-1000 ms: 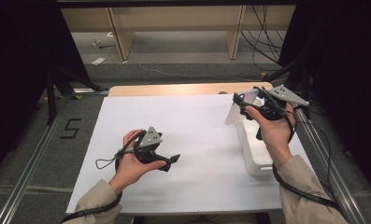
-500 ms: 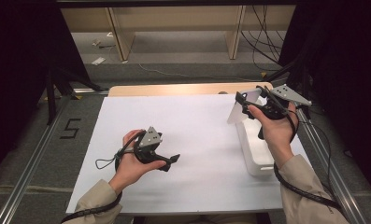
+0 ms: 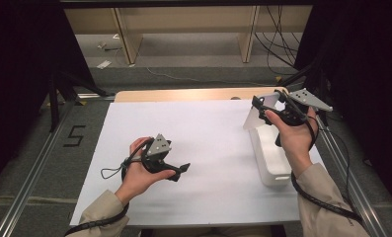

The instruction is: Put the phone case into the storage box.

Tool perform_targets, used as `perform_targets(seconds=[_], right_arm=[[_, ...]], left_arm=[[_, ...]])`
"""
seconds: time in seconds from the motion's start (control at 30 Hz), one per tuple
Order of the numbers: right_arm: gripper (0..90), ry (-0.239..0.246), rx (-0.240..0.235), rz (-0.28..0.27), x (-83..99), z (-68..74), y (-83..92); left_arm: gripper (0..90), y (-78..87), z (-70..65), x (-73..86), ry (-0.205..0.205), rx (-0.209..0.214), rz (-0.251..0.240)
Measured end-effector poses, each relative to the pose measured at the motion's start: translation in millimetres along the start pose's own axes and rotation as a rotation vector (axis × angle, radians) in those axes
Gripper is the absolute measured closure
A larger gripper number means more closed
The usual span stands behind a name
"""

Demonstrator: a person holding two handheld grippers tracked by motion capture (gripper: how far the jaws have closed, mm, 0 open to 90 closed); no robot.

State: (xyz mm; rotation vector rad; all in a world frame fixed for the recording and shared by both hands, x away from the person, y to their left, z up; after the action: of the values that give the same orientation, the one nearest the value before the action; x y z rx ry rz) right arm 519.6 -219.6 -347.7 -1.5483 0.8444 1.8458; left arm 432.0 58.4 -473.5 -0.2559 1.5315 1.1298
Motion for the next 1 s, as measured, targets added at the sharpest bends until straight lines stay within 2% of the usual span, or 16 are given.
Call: perform_targets(seconds=[1.0], right_arm=[[18.6,0.008,0.056,-0.006,-2.9,-16.4,8.1]], left_arm=[[0.0,0.0,0.5,-0.2,0.002,-0.001,-0.002]])
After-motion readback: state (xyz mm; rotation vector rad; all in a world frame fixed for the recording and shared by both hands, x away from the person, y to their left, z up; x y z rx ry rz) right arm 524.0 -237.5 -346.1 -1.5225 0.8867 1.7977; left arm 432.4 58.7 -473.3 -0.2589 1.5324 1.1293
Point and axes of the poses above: each handheld gripper's, and its own axes: y roughly backward along the jaws, x roughly out of its underside, z roughly to its left, the point moved 9 cm from there along -y, roughly forward along the jaws, and after that the axes turned 12 degrees about -x, right-handed, at the moved point
